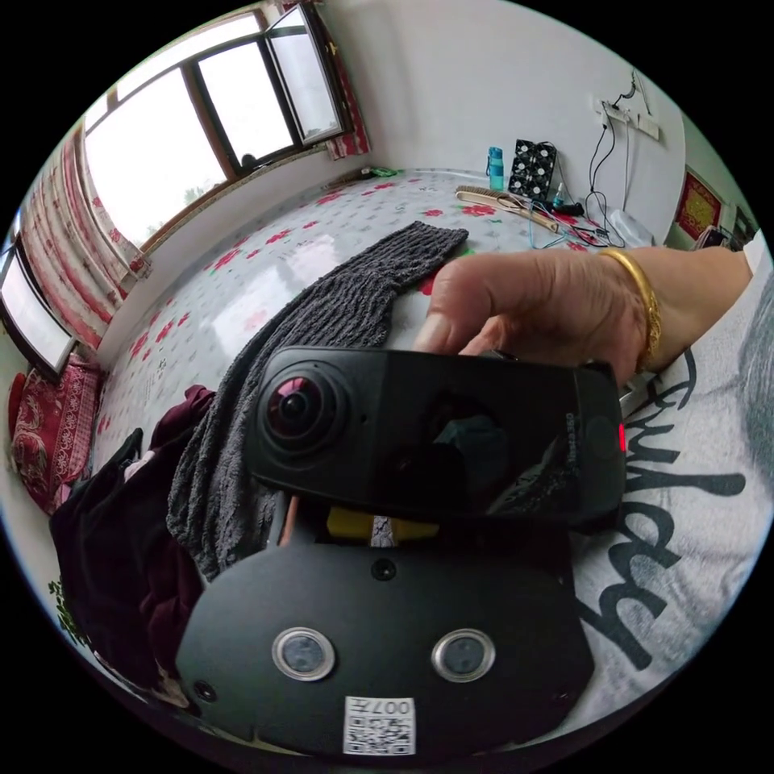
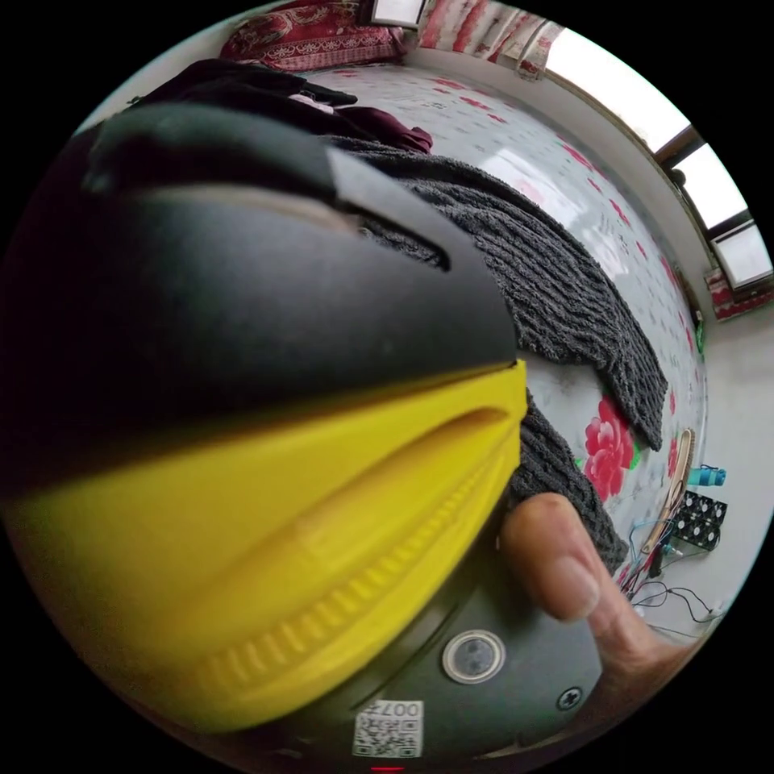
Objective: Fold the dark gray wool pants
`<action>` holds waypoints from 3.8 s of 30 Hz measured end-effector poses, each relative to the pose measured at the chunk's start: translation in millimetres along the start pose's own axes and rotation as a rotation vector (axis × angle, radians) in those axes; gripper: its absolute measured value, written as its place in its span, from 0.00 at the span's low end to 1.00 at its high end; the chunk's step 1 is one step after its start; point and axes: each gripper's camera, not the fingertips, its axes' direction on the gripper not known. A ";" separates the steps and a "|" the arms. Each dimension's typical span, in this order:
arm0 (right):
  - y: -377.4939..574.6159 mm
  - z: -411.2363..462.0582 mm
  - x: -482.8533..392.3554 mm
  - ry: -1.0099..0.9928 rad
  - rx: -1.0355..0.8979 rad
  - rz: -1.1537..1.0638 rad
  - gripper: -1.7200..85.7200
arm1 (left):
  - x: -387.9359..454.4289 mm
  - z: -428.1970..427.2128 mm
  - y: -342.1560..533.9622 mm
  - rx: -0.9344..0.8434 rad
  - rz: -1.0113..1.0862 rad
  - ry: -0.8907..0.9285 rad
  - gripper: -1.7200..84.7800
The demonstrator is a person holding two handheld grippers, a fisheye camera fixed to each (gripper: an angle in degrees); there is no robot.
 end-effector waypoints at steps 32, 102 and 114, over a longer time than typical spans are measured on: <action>-9.8 -1.9 3.1 0.308 0.036 0.243 0.02 | -249.6 27.6 3.4 0.013 -0.719 0.377 0.01; -6.5 28.8 120.7 -0.018 -0.212 0.172 0.02 | -308.0 84.6 5.9 -0.168 -0.831 0.447 0.01; -21.8 14.5 139.3 -0.044 -0.276 0.157 0.07 | -295.7 88.4 -3.1 -0.172 -0.807 0.449 0.01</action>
